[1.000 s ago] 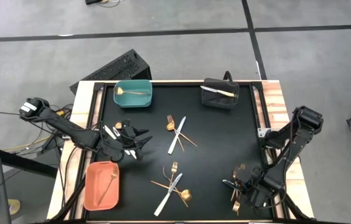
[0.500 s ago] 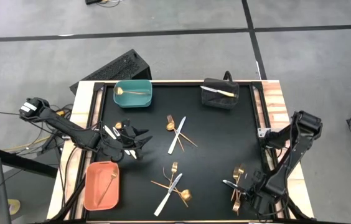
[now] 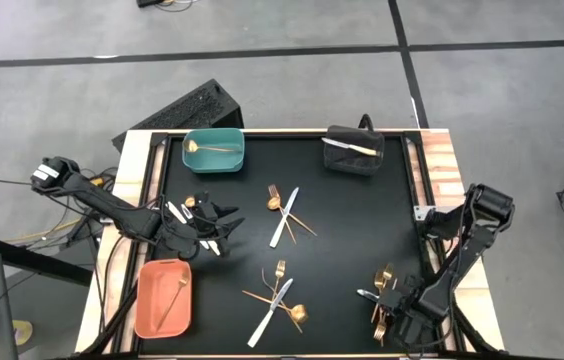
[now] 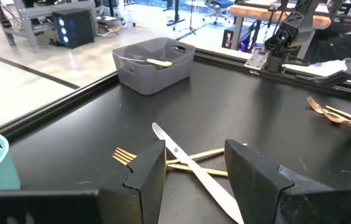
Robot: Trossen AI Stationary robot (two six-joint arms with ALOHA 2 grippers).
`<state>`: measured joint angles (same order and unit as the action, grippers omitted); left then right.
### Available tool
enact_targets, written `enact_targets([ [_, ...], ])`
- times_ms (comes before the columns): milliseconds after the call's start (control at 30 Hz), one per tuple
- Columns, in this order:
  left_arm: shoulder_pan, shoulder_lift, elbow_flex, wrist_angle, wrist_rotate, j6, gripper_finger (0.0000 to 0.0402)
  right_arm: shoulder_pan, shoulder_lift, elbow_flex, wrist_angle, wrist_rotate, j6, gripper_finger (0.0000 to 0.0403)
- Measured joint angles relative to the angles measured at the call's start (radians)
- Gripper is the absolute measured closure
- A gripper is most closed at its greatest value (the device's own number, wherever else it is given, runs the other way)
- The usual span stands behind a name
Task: Sort silverware by color (type)
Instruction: Put the yellow table knife into the black bin
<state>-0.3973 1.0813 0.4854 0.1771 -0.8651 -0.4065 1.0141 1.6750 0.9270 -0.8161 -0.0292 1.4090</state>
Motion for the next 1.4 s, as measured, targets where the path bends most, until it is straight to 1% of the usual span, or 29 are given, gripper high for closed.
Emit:
enact_targets([
  [67,0.0,0.0,0.0,0.002,-0.007,0.0,0.0251,-0.02,-0.036,-0.005,-0.038,0.048,-0.039,0.0328],
  [133,0.0,0.0,0.0,0.002,-0.015,0.0,0.0251,-0.046,-0.084,-0.002,-0.065,0.121,-0.091,0.0328],
  [233,0.0,0.0,0.0,0.002,-0.034,0.001,0.0251,-0.089,-0.154,-0.001,-0.15,0.248,-0.163,0.0328],
  [300,0.0,0.0,0.0,0.002,-0.033,0.0,0.0251,-0.134,-0.203,-0.001,-0.212,0.34,-0.229,0.0328],
  [400,0.0,0.0,0.0,0.002,-0.032,0.0,0.0251,-0.222,-0.266,0.0,-0.309,0.525,-0.33,0.0328],
  [467,0.0,0.0,0.0,0.002,-0.034,0.0,0.0251,-0.309,-0.302,-0.001,-0.376,0.635,-0.419,0.0328],
  [533,0.001,0.0,0.0,0.002,-0.04,0.0,0.0251,-0.419,-0.334,0.0,-0.41,0.721,-0.525,0.0328],
  [633,0.007,0.0,0.0,-0.002,-0.037,0.005,0.0251,-0.622,-0.37,-0.001,-0.389,0.81,-0.81,0.0328],
  [700,0.008,0.0,0.0,-0.002,-0.039,0.006,0.0251,-0.77,-0.399,-0.001,-0.296,0.841,-1.041,0.0328],
  [800,0.008,0.0,0.0,-0.003,-0.033,0.006,0.0251,-0.991,-0.429,-0.001,-0.107,0.817,-1.354,0.0328],
  [900,0.0,0.0,0.0,-0.014,-0.008,0.003,0.0251,-1.191,-0.442,-0.001,0.068,0.738,-1.583,0.0325],
  [933,-0.004,0.0,0.0,-0.015,-0.003,0.002,0.0251,-1.251,-0.444,-0.001,0.116,0.697,-1.644,0.0323],
  [1033,-0.019,0.0,0.0,-0.031,0.001,-0.007,0.0251,-1.4,-0.427,0.002,0.219,0.522,-1.801,0.0321],
  [1067,-0.023,0.0,0.0,-0.04,-0.002,-0.015,0.0251,-1.442,-0.417,0.001,0.235,0.475,-1.834,0.032],
  [1133,-0.029,0.0,0.0,-0.055,-0.008,-0.04,0.0251,-1.513,-0.392,0.001,0.257,0.428,-1.886,0.0311],
  [1267,-0.029,0.0,0.0,-0.104,-0.012,-0.1,0.0251,-1.594,-0.322,0.001,0.251,0.42,-1.933,0.0273],
  [1400,-0.029,0.0,0.0,-0.131,-0.027,-0.133,0.0251,-1.626,-0.258,0.001,0.257,0.418,-1.94,0.0234],
])
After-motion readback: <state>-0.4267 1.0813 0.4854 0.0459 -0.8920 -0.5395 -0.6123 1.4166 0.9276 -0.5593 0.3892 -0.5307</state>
